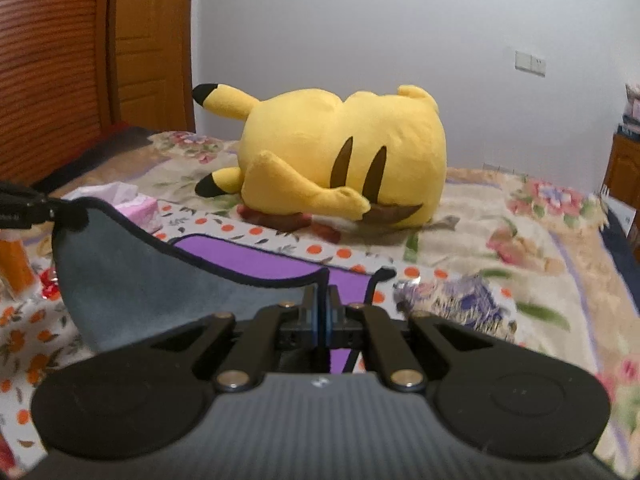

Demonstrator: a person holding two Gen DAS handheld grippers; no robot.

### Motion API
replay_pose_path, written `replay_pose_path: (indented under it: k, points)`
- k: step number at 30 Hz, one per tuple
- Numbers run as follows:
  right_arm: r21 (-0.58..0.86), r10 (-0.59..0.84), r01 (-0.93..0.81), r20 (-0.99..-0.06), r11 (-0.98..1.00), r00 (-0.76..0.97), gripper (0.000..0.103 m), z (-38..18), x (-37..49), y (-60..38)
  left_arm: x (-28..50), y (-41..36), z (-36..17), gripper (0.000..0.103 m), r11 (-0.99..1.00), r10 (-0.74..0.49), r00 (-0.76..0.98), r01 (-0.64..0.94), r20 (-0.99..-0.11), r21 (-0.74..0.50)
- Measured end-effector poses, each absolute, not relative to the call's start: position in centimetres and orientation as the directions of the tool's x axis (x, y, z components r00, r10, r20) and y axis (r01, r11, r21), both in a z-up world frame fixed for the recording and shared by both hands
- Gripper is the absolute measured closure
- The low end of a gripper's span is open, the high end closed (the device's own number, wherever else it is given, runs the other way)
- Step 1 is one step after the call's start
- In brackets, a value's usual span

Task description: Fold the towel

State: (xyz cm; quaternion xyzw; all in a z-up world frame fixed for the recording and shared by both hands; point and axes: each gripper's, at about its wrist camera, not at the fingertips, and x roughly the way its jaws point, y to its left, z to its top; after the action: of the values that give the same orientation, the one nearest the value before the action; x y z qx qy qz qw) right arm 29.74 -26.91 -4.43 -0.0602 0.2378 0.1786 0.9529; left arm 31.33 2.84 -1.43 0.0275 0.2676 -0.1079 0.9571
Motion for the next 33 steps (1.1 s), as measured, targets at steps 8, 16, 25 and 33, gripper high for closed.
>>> replay_pose_path:
  k: [8,16,25,33]
  points:
    - [-0.075,0.295,-0.368,-0.462,0.927,0.836,0.099,-3.4,32.5,-26.2,34.1,2.5,0.0,0.098,0.977,-0.171,0.840,0.211,-0.515,0.020]
    - [-0.131,0.253,-0.337,-0.427,0.932,0.868,0.099,-3.2,34.4,-25.4,36.3,2.3,0.1,0.098,0.980,-0.145,0.851,0.195,-0.505,0.046]
    - [-0.190,0.215,-0.323,-0.437,0.927,0.874,0.099,-4.7,36.4,-24.2,39.1,2.2,-1.0,0.098,0.986,-0.108,0.854,0.157,-0.509,0.055]
    - [-0.220,0.178,-0.303,-0.455,0.927,0.873,0.099,-6.2,38.2,-23.5,41.0,1.8,-2.5,0.098,0.990,-0.077,0.857,0.128,-0.510,0.066]
